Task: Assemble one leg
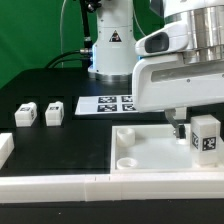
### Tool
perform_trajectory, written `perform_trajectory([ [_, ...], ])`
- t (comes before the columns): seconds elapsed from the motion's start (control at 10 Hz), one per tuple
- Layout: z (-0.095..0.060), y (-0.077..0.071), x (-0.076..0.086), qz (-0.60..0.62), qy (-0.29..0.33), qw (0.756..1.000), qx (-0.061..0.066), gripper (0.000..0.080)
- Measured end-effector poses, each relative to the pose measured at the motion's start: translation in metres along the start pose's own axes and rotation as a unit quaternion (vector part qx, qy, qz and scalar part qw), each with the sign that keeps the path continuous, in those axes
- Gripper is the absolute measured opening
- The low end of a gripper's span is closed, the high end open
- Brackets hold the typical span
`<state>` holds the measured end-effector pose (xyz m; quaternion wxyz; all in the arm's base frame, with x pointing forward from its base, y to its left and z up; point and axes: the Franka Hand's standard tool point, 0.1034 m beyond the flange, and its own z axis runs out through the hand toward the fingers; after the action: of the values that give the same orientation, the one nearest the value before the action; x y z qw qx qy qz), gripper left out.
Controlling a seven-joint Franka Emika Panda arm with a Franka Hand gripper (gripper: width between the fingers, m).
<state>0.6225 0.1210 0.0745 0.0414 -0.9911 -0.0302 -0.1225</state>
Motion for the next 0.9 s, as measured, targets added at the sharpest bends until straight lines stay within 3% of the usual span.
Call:
perform_trajectory([
  [0.2,-0.0020,-0.0021,0.0033,-0.116,0.000,0.993,-0.010,0.0649],
  [0.6,-0.0016,-0.0014,0.0033,-0.130,0.000,0.992,-0.010,0.0622],
  [0.7,-0.0015,-0.0014,0.0033,-0.130,0.000,0.992,-0.010,0.0423],
  [0.8,-0.0016,-0.0012,0.0034,-0.130,0.000,0.992,-0.010,0.0423],
  [0.9,-0.0015,-0.0005,0.0035,-0.129,0.001,0.992,-0.010,0.0290],
])
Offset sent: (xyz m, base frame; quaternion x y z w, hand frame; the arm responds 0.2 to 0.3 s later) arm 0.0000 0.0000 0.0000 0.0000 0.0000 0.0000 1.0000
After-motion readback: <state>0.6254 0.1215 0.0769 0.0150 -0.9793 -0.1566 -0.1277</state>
